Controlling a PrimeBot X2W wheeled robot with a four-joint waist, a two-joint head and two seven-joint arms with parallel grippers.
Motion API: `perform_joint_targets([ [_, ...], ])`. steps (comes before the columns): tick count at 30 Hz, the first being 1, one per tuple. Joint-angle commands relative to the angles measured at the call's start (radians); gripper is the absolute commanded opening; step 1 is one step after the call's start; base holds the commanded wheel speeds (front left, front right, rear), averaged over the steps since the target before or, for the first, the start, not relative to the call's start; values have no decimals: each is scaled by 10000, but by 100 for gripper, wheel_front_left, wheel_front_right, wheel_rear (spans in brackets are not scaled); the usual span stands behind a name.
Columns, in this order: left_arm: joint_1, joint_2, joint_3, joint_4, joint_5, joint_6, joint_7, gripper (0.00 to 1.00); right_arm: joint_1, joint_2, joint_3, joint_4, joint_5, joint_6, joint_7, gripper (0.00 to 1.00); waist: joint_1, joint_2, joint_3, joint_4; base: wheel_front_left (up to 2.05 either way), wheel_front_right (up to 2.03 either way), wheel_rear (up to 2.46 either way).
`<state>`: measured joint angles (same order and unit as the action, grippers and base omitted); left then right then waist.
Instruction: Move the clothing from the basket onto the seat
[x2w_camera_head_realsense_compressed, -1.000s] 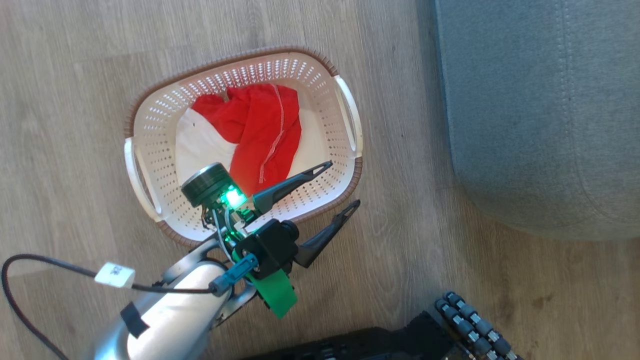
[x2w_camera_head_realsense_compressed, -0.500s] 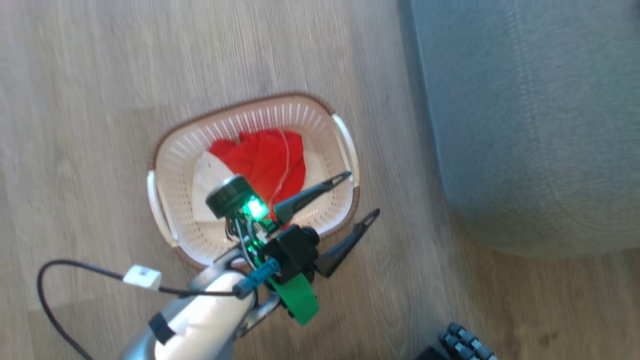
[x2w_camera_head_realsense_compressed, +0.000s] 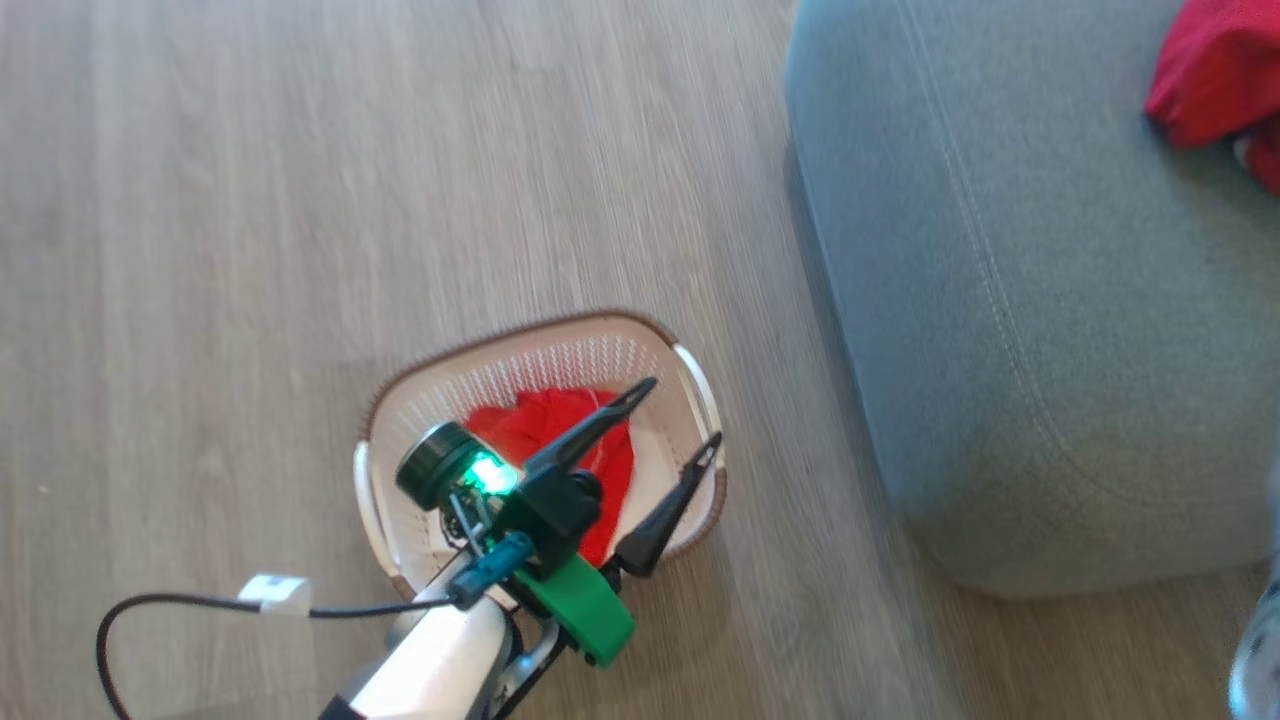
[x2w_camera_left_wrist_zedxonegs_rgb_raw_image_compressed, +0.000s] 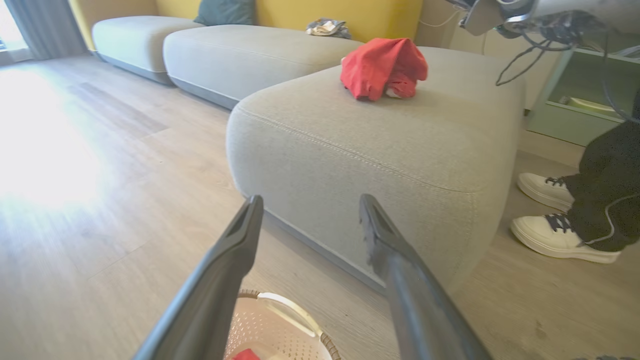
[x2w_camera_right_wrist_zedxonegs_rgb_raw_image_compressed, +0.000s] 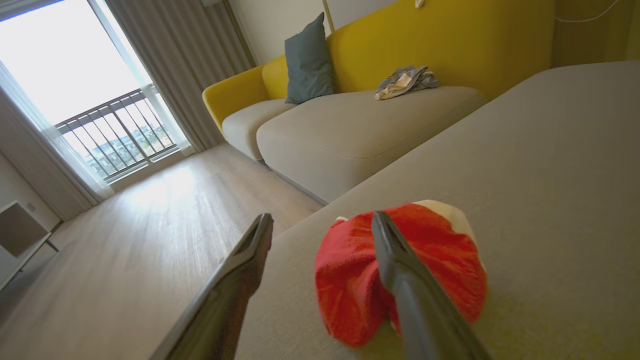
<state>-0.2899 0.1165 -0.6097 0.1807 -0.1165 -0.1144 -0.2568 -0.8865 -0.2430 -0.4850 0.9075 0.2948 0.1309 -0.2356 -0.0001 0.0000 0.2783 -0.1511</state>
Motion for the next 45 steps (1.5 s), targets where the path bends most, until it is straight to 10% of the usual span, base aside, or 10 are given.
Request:
perform_joint_targets([
  [1,-46,-121,466,-256,-73,92,-49,100,218,56,648,-680,439,-2,146,100,1,0,-463,193,0,0,0],
  [9,566,-579,1863,-247,-135,656,-49,100,3989,-382,4247,-5077,4327,-2,677,100,1,0,-1354,763,0,0,0],
  [21,1080,-659,3222,-345,-447,1523,-49,100,6577,-408,6748,-6963,4610,-2,-180,100,1,0,-1856,1401,0,0,0],
  [45,2158,-662,4173,-290,-1936,2119,-49,100,8590,1583,5852,-7204,2826,-2,-261,100,1,0,-2125,1562,0,0,0],
])
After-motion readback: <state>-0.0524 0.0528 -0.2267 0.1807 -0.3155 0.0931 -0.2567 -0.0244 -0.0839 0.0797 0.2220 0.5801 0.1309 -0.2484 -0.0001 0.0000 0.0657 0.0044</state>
